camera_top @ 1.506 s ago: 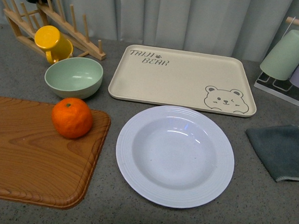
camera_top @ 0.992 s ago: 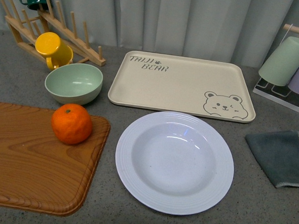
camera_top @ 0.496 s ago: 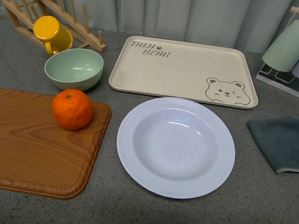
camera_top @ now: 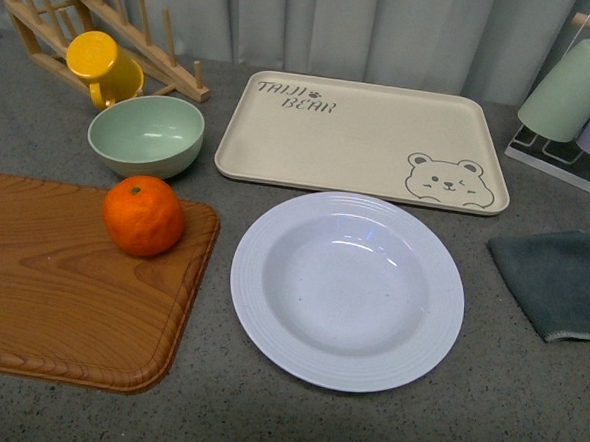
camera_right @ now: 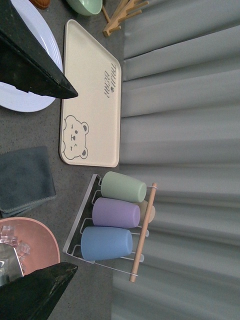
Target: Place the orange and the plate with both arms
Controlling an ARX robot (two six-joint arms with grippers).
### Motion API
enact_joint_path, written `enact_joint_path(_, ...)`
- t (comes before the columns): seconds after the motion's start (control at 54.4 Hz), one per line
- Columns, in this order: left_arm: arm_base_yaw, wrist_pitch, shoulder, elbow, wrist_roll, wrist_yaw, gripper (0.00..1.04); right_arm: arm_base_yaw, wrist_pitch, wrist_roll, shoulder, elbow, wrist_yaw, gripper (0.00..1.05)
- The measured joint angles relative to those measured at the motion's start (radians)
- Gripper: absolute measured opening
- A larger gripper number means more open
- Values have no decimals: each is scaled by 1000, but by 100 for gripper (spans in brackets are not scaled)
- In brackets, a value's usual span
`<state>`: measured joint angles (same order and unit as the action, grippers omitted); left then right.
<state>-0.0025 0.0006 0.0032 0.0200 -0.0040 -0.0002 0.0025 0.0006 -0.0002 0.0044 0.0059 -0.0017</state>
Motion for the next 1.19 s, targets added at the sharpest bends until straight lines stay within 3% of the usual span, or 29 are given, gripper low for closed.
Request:
enact_joint_path(0.827, 0, 0, 0, 0, 0, 0, 98, 0, 0, 0, 0, 0, 0, 96)
enact_joint_path(0.955, -68, -111, 142, 40, -112, -246, 98, 0, 0, 0, 0, 0, 1, 96)
enact_joint_path(1.047, -53, -19, 280, 45, -148, -198, 98, 0, 0, 0, 0, 0, 0, 96)
enact_joint_path(1.194, -4, 283, 628, 116, -166, -122, 98, 0, 0, 0, 0, 0, 0, 96)
